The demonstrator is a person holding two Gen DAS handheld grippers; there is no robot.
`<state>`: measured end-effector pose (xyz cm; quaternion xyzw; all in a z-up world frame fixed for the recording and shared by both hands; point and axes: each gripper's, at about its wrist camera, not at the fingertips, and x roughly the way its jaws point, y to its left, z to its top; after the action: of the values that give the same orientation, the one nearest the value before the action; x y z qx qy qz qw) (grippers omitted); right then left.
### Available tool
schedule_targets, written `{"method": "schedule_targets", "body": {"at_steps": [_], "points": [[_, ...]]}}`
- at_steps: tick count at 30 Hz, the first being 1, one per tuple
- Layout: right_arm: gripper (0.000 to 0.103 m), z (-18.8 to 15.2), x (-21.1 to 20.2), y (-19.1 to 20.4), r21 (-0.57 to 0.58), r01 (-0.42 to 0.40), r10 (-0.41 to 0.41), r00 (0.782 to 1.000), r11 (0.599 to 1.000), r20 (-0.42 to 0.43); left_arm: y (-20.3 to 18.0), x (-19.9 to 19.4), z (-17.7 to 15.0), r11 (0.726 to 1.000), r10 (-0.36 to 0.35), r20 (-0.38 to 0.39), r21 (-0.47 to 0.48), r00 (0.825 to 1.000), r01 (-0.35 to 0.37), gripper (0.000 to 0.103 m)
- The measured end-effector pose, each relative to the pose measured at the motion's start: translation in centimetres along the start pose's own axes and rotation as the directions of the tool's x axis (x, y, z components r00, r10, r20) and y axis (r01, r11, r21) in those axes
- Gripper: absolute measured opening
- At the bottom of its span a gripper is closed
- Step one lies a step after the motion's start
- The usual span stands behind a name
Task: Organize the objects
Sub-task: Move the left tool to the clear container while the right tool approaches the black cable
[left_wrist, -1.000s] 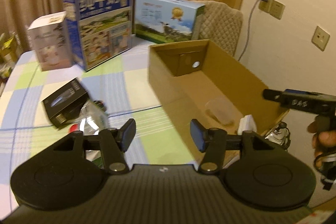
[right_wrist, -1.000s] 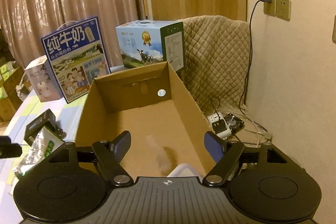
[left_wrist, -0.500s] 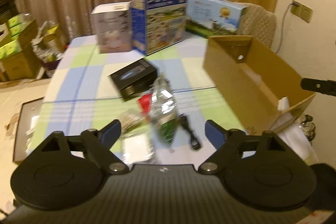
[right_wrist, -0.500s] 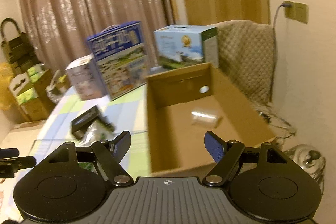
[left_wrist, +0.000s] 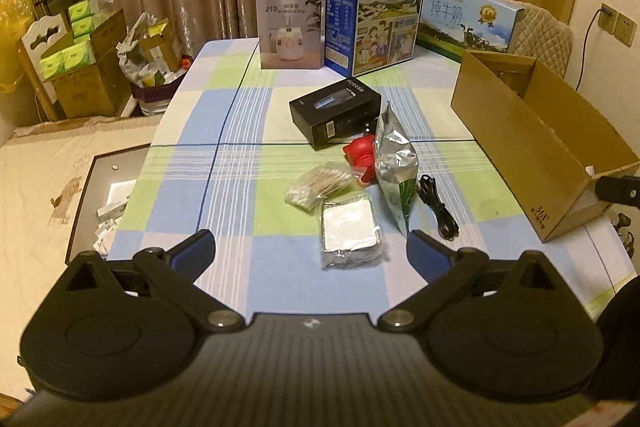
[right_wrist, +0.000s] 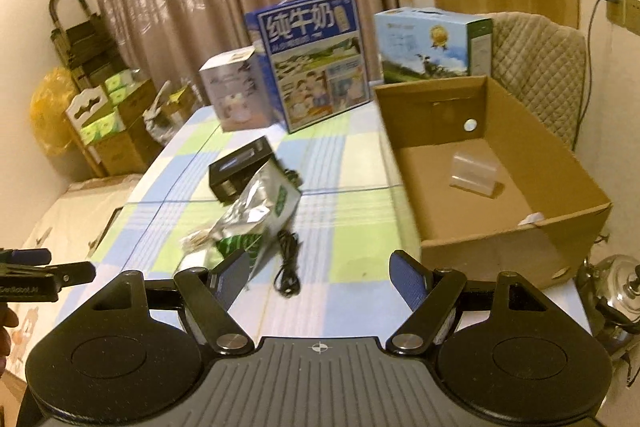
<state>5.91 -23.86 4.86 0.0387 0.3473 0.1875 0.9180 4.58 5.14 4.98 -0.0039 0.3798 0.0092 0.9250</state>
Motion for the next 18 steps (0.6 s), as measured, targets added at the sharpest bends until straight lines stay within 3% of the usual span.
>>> {"method": "schedule_targets", "body": {"at_steps": [18], "points": [[0.074,-1.6,1.8,1.1,-0.019,-0.009,0.008,0.999,1.000,-0.052,0.3,1.5,-1.1,0.999,-0.031,-0.029,-0.040,0.999,0.030,0.101]]}}
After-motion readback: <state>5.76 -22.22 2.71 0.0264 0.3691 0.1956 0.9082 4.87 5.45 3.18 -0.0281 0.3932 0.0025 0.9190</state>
